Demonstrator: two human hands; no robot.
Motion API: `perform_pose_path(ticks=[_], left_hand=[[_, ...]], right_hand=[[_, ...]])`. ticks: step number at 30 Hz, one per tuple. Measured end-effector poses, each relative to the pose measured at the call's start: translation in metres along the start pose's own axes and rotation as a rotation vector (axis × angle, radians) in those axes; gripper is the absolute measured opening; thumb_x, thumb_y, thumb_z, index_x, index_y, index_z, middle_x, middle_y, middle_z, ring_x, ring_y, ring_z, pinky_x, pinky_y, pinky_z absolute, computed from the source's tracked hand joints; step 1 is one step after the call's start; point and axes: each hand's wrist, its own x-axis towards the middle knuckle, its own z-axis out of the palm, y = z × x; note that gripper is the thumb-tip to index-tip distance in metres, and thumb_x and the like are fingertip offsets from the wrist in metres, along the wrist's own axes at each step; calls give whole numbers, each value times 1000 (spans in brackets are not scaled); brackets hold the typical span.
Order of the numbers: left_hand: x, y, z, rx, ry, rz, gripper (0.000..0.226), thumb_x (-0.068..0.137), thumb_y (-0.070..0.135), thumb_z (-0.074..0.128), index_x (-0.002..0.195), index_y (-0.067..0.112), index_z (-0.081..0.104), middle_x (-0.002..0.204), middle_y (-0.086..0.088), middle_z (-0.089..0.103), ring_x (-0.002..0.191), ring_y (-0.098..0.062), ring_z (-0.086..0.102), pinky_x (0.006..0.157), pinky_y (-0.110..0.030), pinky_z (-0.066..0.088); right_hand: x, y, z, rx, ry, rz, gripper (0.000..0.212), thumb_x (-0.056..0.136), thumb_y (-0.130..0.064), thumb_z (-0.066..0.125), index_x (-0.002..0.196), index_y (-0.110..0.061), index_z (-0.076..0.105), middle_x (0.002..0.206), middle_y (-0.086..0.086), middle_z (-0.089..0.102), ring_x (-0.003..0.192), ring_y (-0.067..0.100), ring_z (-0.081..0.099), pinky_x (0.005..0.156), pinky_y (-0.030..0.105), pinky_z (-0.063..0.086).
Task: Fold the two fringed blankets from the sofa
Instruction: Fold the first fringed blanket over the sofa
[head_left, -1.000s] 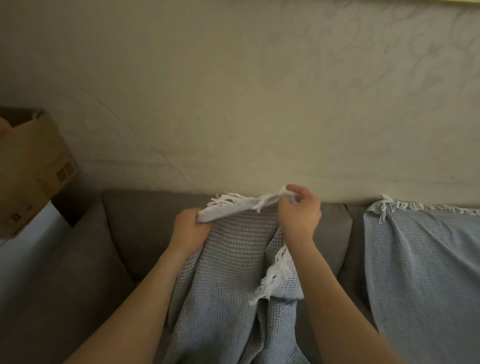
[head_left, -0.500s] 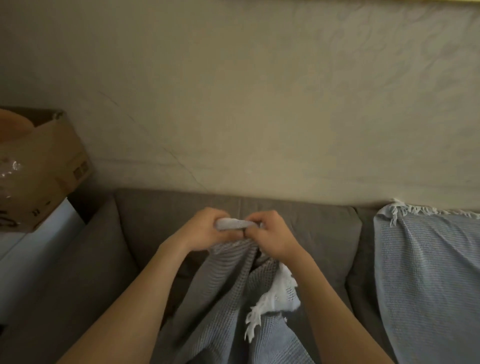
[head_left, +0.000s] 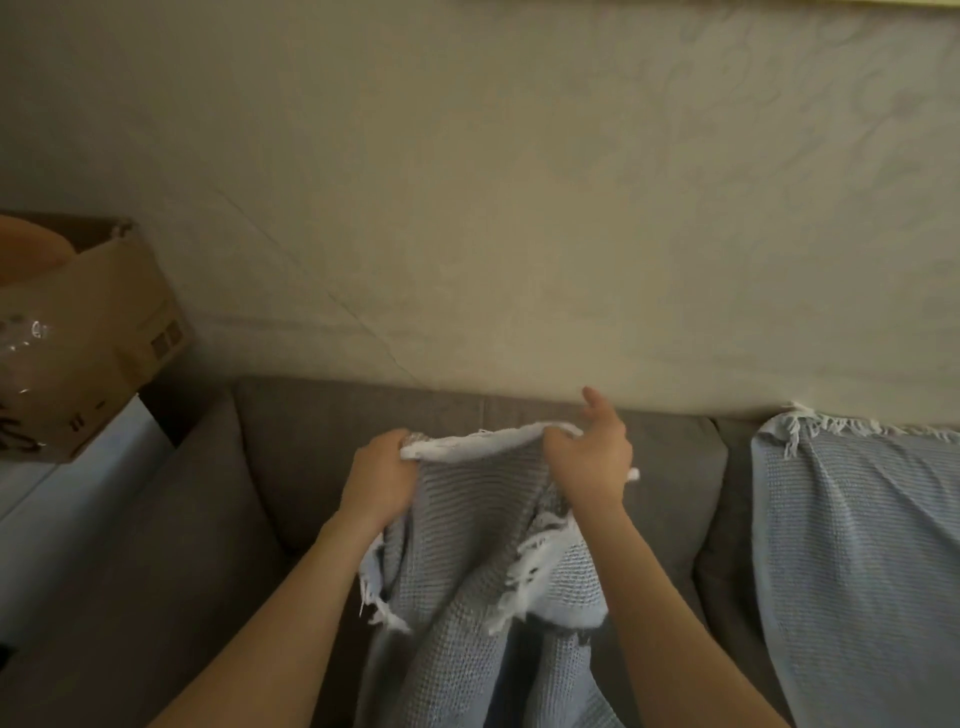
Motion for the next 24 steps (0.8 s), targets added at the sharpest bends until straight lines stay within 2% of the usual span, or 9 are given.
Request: perform_pose_path(ticks=[3, 6, 8, 10, 14, 16, 18, 21, 24], left_hand=[[4, 30, -10, 79, -101, 81, 25, 86, 31, 55, 69, 18, 69, 66, 2, 68, 69, -20, 68, 61, -37, 50], [7, 56, -16, 152, -112, 160, 25, 78, 27, 64, 55, 18, 58, 53, 2, 55, 55, -16, 55, 54, -34, 37], [10, 59, -17, 162, -88, 198, 19, 80, 29, 72, 62, 23, 68, 59, 7, 64, 61, -12, 62, 56, -34, 47], [10, 54, -18, 188, -125, 210, 17, 86, 38, 75, 73, 27, 77, 69, 9, 72, 70, -8, 68, 62, -34, 54], [11, 32, -13, 189, -240, 160, 37, 98, 35, 70, 63, 23, 67, 61, 2, 65, 59, -4, 62, 57, -32, 43], [11, 19, -12, 152, -306, 94, 39, 100, 23, 62, 60, 24, 65, 62, 1, 65, 62, -10, 61, 60, -35, 43], [10, 7, -13, 111, -344, 38, 28, 98, 24, 59, 72, 21, 70, 71, -3, 70, 69, -17, 65, 65, -40, 49], [7, -3, -15, 29, -296, -33, 26, 102, 26, 56, 85, 18, 73, 84, -3, 75, 82, -21, 72, 69, -34, 49], [8, -6, -14, -157, -173, -106, 29, 102, 23, 51, 97, 18, 79, 92, -2, 79, 89, -21, 73, 73, -33, 50]], right_hand=[[-13, 7, 18, -13, -268, -325, 70, 87, -19, 70, 153, -35, 50, 144, -15, 60, 94, -6, 65, 88, 21, 54], [-25, 8, 38, -63, -524, -413, 57, 92, -28, 72, 146, -35, 57, 133, -16, 67, 116, -6, 61, 100, 18, 50], [-23, 9, 44, -106, -548, -418, 34, 96, -25, 67, 131, -28, 67, 110, -16, 73, 97, -9, 65, 81, 12, 50], [-18, 6, 43, -173, -501, -454, 12, 99, -16, 61, 105, -17, 72, 79, -10, 68, 70, -3, 61, 61, 22, 45], [-5, -3, 36, -198, -424, -445, 21, 94, -13, 57, 75, -7, 62, 59, -1, 56, 54, 15, 50, 55, 37, 37], [-1, -8, 33, -92, -369, -398, 37, 93, -17, 59, 61, -11, 41, 54, -2, 38, 50, 12, 32, 52, 36, 27], [-1, -15, 29, 94, -328, -294, 45, 95, -19, 59, 59, -19, 32, 55, -5, 29, 55, 13, 26, 54, 34, 22], [2, -24, 22, 423, -272, 68, 36, 97, -22, 59, 63, -12, 50, 60, 4, 46, 59, 19, 44, 57, 33, 38], [13, -23, 15, 582, -294, 373, 26, 95, -26, 61, 92, -2, 70, 77, 12, 68, 73, 27, 67, 67, 37, 52]])
